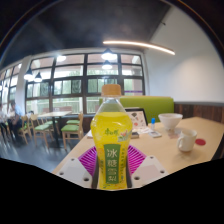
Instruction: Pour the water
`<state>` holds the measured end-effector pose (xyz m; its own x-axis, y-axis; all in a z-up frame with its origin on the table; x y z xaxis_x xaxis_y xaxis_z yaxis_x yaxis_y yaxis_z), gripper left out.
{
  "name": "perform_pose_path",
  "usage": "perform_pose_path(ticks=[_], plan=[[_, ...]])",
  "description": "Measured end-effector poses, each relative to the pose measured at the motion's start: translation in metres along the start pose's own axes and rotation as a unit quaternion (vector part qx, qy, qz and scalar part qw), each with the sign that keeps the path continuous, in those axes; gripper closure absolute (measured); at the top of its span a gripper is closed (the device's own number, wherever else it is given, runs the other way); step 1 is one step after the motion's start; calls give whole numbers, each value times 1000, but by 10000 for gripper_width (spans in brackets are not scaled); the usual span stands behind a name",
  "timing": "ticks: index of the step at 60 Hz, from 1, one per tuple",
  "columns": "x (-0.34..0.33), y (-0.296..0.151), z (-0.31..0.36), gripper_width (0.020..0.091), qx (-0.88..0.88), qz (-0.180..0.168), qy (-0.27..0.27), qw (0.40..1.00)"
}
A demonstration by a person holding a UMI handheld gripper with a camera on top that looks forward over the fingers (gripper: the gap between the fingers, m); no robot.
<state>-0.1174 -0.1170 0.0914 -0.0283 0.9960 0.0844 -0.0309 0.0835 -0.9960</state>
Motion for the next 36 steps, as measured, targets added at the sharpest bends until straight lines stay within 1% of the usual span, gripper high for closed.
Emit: perform_pose_path(ticks=[1,2,4,5,9,10,11,15,22,24,27,30,32,36], plan=[[1,2,-1,733,14,3,-4,1000],[-3,-1,4,734,28,6,-7,1000],[16,7,-14,728,45,9,-15,999],[19,7,-18,775,46,8,-17,999],[18,6,-17,776,25,5,-19,999],[19,6,-18,822,16,3,-20,1000],[19,6,-19,826,12,1,-19,1000],[22,8,-20,825,11,0,-22,1000],[28,7,-24,835,9,18,-34,999],[28,1,-27,835,14,20,-37,999],[37,-11,-38,836,39,9,-39,998],[40,-30,-49,835,92,5,-29,995],[52,-37,-68,838,143,-6,-35,989],[54,-70,-87,835,278,-23,-45,959]])
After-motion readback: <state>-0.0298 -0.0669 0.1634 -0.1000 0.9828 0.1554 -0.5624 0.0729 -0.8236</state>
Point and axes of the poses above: the point between the fingertips, and its own axes, seen from behind it with the camera up: z to the left, y down, x forward, the way the camera looks, the point moved 7 cm from there along -x, backward, against the way the camera looks, and after that the axes turned 10 degrees about -z, right-handed, at the moved point
